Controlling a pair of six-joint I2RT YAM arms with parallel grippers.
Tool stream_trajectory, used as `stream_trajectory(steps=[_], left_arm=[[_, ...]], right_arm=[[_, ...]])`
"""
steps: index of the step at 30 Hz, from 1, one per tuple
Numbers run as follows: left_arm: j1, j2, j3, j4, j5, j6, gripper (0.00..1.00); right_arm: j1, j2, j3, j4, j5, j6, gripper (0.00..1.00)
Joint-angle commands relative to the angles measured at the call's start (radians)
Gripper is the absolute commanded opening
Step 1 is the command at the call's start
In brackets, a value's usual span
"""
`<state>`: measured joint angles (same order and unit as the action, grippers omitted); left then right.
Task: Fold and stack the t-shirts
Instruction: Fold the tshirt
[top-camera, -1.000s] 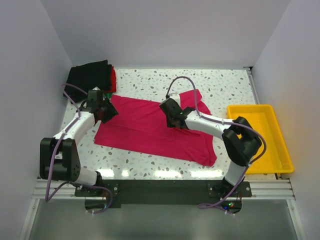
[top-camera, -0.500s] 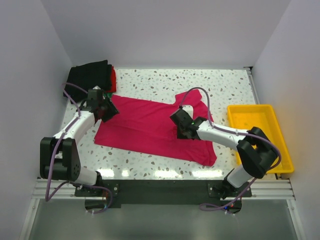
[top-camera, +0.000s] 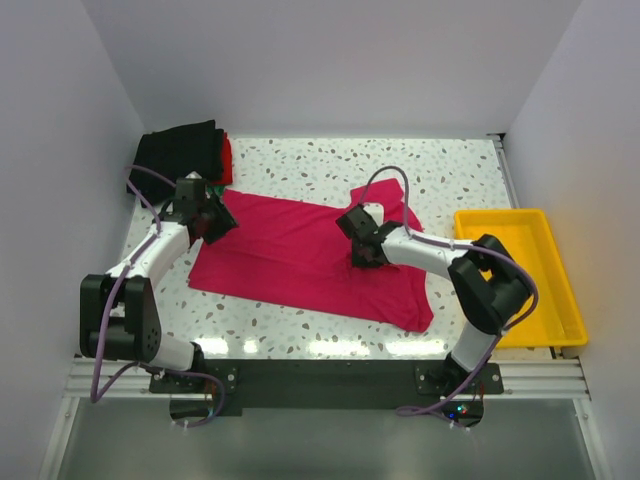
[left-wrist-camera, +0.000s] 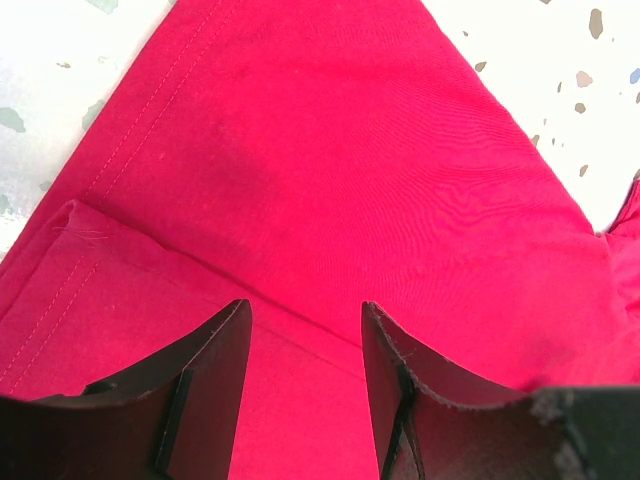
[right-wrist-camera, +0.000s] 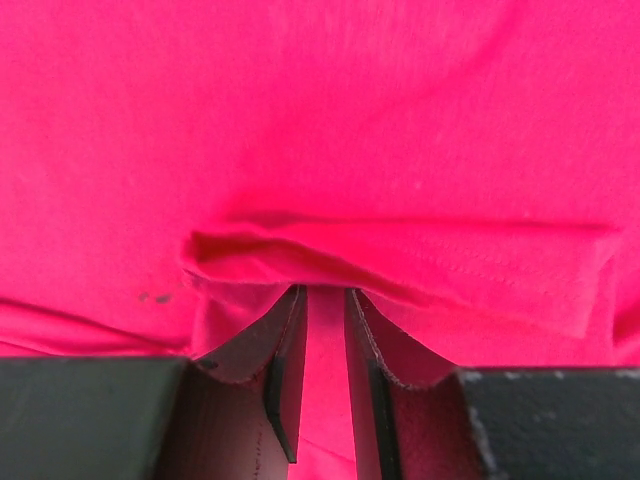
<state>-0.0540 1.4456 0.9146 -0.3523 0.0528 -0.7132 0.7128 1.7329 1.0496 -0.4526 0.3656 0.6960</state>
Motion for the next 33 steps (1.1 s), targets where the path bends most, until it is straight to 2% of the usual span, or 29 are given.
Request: stream_trajectory(steps=[1, 13, 21, 22, 29, 33], left_arm=[[0.0, -0.021, 0.044, 0.032, 0.004, 0.021, 0.53], [0.0, -0.005, 0.047, 0.039, 0.015, 0.021, 0.53], [-0.001, 0.031, 0.089, 0.046, -0.025, 0.009, 0.55], [-0.001, 0.045, 0.104, 0.042, -0.04, 0.008, 0.55], [-0.04, 0.266, 0.4, -0.046, -0.289, -0.008, 0.54], [-0.047, 0.47, 0.564, -0.129, -0.392, -0.014, 0.52]], right_arm=[[-0.007, 0.01, 0.073, -0.014, 0.058, -0.018, 0.25], [-0.035, 0.128, 0.201, -0.052, 0.127, -0.088, 0.25], [-0.044, 0.133, 0.263, -0.038, 0.108, -0.122, 0.26], [-0.053, 0.122, 0.265, -0.025, 0.098, -0.125, 0.29], [-0.154, 0.056, 0.309, 0.011, -0.036, -0.136, 0.34], [-0.203, 0.034, 0.336, 0.023, -0.093, -0.128, 0.34]])
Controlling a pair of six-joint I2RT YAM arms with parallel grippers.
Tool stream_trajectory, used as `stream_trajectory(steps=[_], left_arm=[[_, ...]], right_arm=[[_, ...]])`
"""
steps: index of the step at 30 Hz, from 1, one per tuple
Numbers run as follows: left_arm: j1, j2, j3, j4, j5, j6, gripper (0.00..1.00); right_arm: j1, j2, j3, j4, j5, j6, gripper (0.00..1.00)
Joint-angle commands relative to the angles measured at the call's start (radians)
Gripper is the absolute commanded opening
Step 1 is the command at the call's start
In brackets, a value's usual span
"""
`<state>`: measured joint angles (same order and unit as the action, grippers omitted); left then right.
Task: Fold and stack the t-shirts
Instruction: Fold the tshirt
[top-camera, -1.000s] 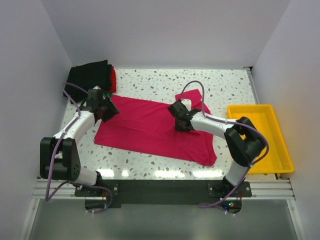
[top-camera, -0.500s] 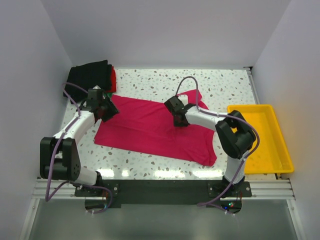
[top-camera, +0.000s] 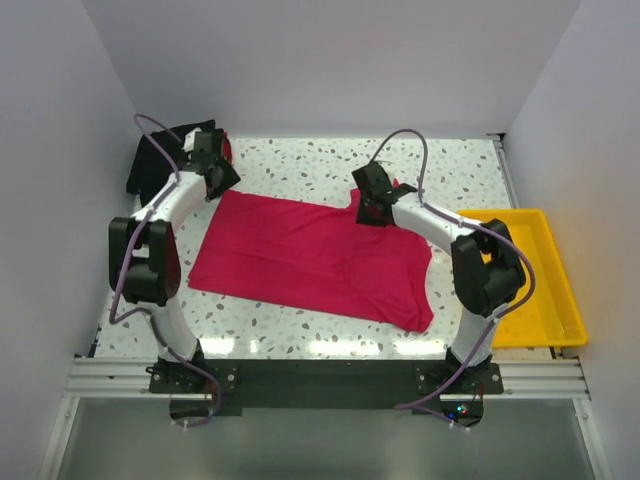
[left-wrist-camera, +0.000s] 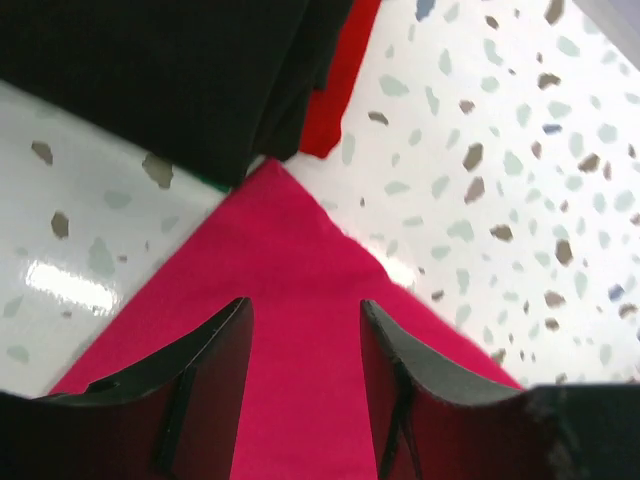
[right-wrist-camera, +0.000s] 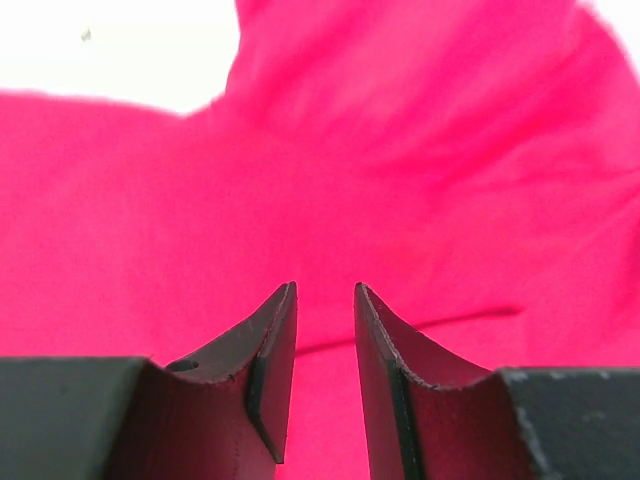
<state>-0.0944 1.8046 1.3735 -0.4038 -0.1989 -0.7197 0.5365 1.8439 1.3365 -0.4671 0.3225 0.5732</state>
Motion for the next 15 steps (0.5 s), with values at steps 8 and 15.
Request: stream_trajectory(steps=[8, 15], left_arm=[[-0.033, 0.387, 0.412, -0.18, -0.243, -0.027, 0.47], [-0.047, 0.446, 0.46, -0.21, -0.32, -0.069, 0.44]], right_arm=[[-0.092, -0.098, 0.064, 0.084, -0.114, 0.007, 0.34], [-0.144, -0.092, 0.043, 0.108, -0.174, 0.014, 0.33]])
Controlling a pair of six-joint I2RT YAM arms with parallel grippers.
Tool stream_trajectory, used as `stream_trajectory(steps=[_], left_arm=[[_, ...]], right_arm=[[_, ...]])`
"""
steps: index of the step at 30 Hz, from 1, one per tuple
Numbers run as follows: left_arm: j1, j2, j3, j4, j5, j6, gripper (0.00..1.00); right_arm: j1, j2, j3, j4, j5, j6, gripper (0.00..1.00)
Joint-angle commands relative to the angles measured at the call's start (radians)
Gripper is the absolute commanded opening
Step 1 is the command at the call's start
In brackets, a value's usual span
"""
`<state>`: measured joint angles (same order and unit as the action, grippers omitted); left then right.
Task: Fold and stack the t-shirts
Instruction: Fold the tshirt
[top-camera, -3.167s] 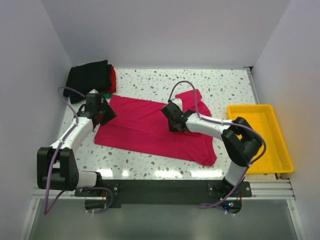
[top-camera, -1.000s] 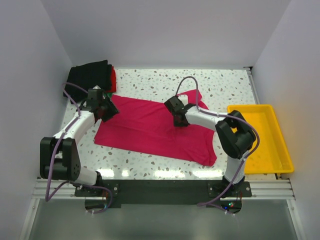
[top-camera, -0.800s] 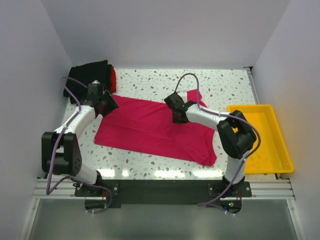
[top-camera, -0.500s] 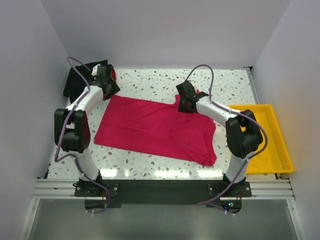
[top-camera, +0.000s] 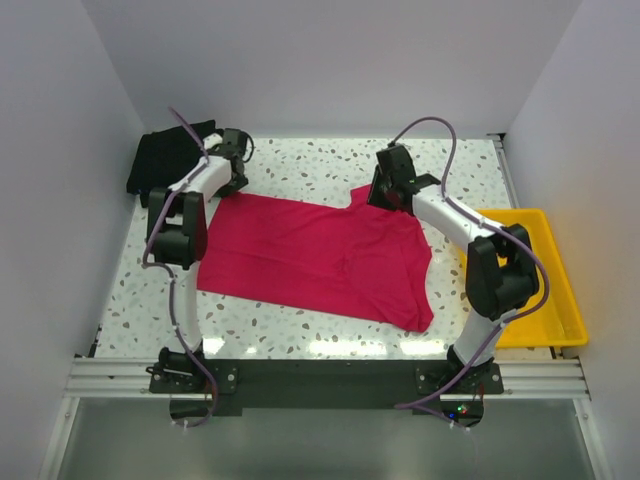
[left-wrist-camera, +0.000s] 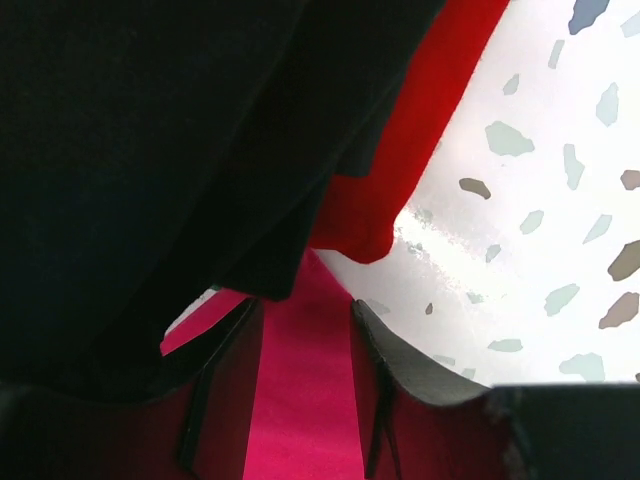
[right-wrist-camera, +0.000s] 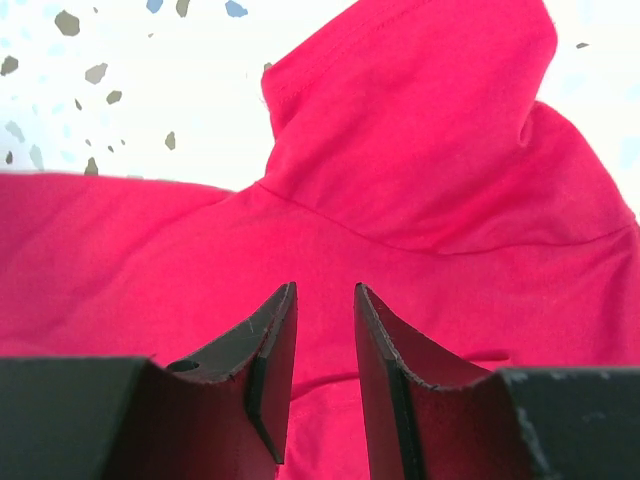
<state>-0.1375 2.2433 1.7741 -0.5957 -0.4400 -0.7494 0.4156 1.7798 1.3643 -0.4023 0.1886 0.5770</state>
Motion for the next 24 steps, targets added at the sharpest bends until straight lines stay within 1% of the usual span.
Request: stream_trajectory(steps=[1, 4, 7, 10, 16, 21, 22, 24], left_arm=[[-0.004, 0.018, 0.082, -0.019, -0.077, -0.039, 0.44], [-0.005, 0.058, 0.131, -0.042, -0.072, -0.054, 0.43], [-0.01, 0.081, 0.146, -0.042, -0.069, -0.061, 0.42], [-0.016, 0.096, 0.147, -0.052, -0.081, -0.071, 0.38], [-0.017, 0.108, 0.133, -0.07, -0.1, -0.082, 0.37], [-0.019, 0.119, 0.116, -0.076, -0.098, -0.079, 0.27], [-0.019, 0.121, 0.113, -0.076, -0.094, -0.08, 0.22], [-0.02, 0.115, 0.093, -0.072, -0.089, -0.079, 0.17]], right_arm=[[-0.029, -0.029, 0.015, 0.043, -0.044, 0.011, 0.33], [-0.041, -0.034, 0.004, 0.052, -0.051, 0.009, 0.33], [-0.052, -0.034, -0.005, 0.059, -0.061, 0.011, 0.33], [-0.057, -0.025, -0.008, 0.06, -0.071, 0.011, 0.33], [-0.072, -0.011, -0.011, 0.062, -0.089, 0.009, 0.33], [-0.09, -0.003, -0.011, 0.06, -0.106, 0.015, 0.33], [-0.095, -0.002, -0.01, 0.06, -0.115, 0.017, 0.33], [-0.107, 0.003, -0.008, 0.059, -0.123, 0.02, 0.33]])
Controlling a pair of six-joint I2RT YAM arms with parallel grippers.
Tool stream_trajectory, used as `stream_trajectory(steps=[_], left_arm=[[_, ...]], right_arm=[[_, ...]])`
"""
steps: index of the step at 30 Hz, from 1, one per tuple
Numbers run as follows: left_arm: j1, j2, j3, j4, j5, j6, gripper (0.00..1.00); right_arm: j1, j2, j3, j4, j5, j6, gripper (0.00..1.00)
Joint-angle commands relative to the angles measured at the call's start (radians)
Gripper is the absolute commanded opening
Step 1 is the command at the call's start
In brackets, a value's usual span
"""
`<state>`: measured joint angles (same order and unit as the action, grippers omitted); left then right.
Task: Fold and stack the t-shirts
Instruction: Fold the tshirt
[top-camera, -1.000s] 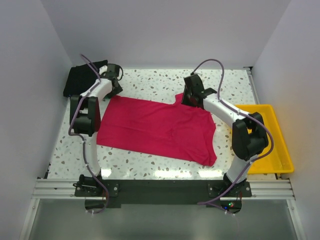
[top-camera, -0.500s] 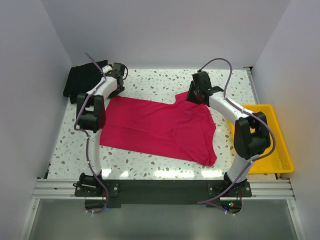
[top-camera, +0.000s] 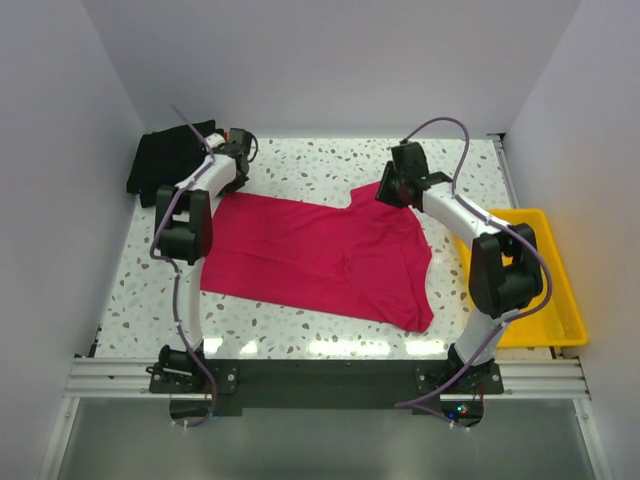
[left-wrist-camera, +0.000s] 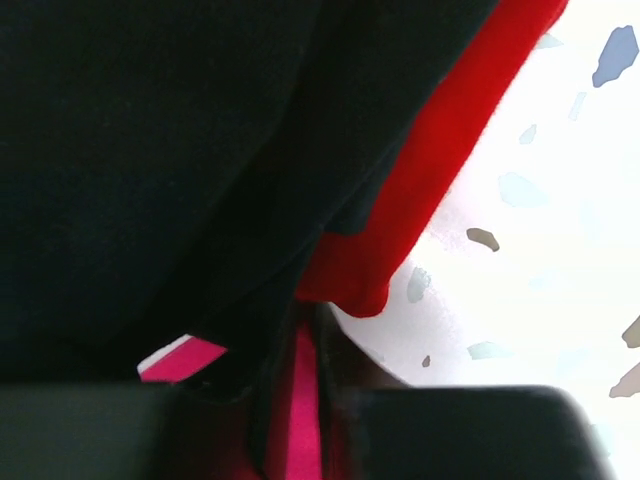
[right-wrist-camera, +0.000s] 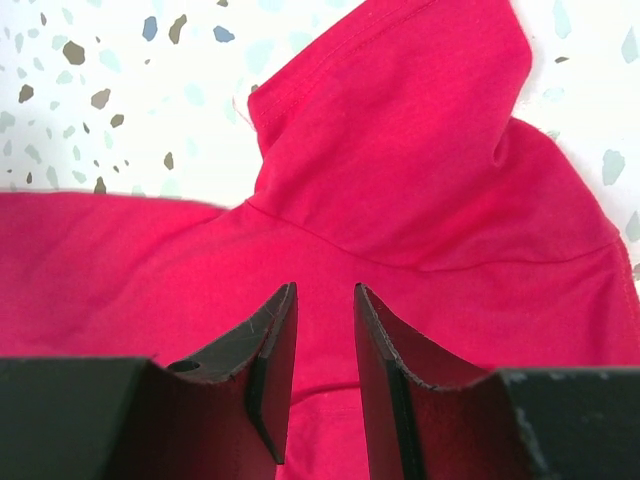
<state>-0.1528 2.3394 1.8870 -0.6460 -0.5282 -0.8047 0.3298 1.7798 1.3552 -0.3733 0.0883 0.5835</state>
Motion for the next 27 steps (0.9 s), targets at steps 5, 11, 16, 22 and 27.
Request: stream_trajectory(steps=[5, 11, 16, 22, 27], left_arm=[[-0.005, -0.029, -0.069, 0.025, 0.023, 0.002, 0.0], [-0.005, -0.106, -0.13, 0.075, 0.045, 0.024, 0.0], [-0.004, -0.156, -0.167, 0.129, 0.086, 0.05, 0.0], [-0.004, -0.16, -0.184, 0.149, 0.119, 0.056, 0.0], [-0.004, -0.163, -0.198, 0.16, 0.125, 0.062, 0.0]], right_arm=[[-0.051, 0.02, 0.012, 0.033, -0.042, 0.022, 0.33], [-0.089, 0.079, 0.056, 0.037, -0.05, 0.024, 0.33], [-0.146, 0.187, 0.134, 0.04, -0.073, 0.022, 0.34], [-0.199, 0.286, 0.248, 0.04, -0.059, 0.01, 0.36], [-0.213, 0.375, 0.361, 0.013, -0.033, -0.005, 0.37]])
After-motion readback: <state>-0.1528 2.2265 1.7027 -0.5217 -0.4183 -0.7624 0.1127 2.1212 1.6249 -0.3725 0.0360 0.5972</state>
